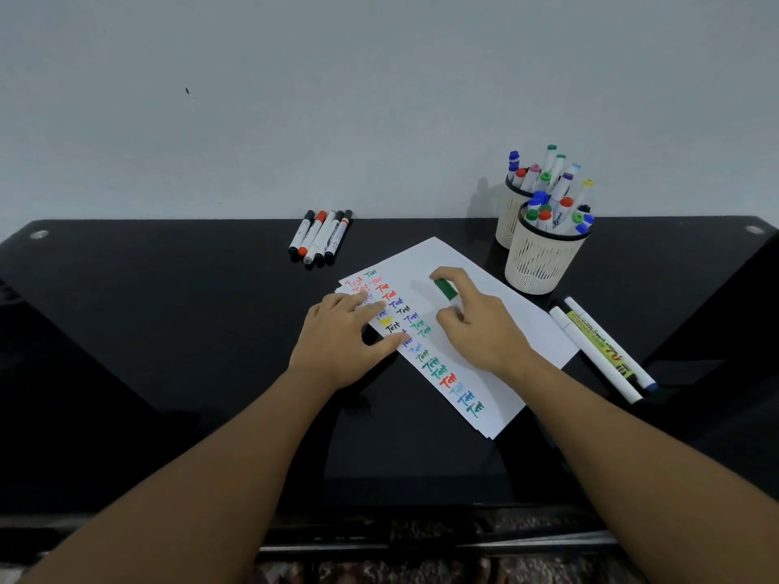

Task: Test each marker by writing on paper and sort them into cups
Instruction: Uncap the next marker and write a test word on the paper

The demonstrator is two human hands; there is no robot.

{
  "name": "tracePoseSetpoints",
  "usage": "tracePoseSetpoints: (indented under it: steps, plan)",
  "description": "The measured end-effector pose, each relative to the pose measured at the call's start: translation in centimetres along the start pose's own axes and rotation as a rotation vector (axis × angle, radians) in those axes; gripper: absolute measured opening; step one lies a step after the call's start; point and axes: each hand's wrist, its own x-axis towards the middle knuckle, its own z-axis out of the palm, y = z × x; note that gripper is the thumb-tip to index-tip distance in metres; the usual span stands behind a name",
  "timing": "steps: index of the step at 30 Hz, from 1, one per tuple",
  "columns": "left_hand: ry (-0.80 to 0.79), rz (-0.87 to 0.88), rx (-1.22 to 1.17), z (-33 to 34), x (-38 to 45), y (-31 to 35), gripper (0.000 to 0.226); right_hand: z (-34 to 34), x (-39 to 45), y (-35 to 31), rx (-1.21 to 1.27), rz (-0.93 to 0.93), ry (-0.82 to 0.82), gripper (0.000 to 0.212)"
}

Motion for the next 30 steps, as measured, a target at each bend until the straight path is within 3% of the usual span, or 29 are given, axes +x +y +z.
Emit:
tracePoseSetpoints:
  steps: [6, 11, 17, 22, 25, 29, 30]
  plan:
    - [-0.063, 0.08, -0.038, -0.1, 0.0, 0.1, 0.077, -0.4, -0.8, 1.1, 0.24, 0.091, 0.018, 0.055]
    - [-0.192, 0.071, 0.066, -1.1, 2.3, 0.9, 0.067, -0.2, -0.7, 1.3, 0.239, 0.091, 0.05, 0.044]
    - [-0.125, 0.034, -0.015, 0.3, 1.1, 0.9, 0.07, 0.0, -0.8, 1.5, 0.306, 0.133, 0.072, 0.048]
    - [-0.101, 0.018, -0.055, 0.2, 1.0, 0.9, 0.078, -0.8, -0.2, 2.0, 0.604, 0.236, -0.05, 0.057]
    - [-0.108, 0.016, -0.055, 0.4, 1.0, 0.8, 0.077, -1.9, 0.1, 1.9, 0.363, 0.143, -0.054, 0.061]
    - [-0.086, 0.015, -0.066, 0.3, 1.1, 0.8, 0.074, -4.3, 1.4, 0.2, 0.161, 0.002, 0.091, 0.023]
    - [-0.084, 0.015, -0.065, 0.3, 1.1, 0.8, 0.072, -5.2, 2.0, -0.3, 0.087, -0.032, 0.13, 0.022]
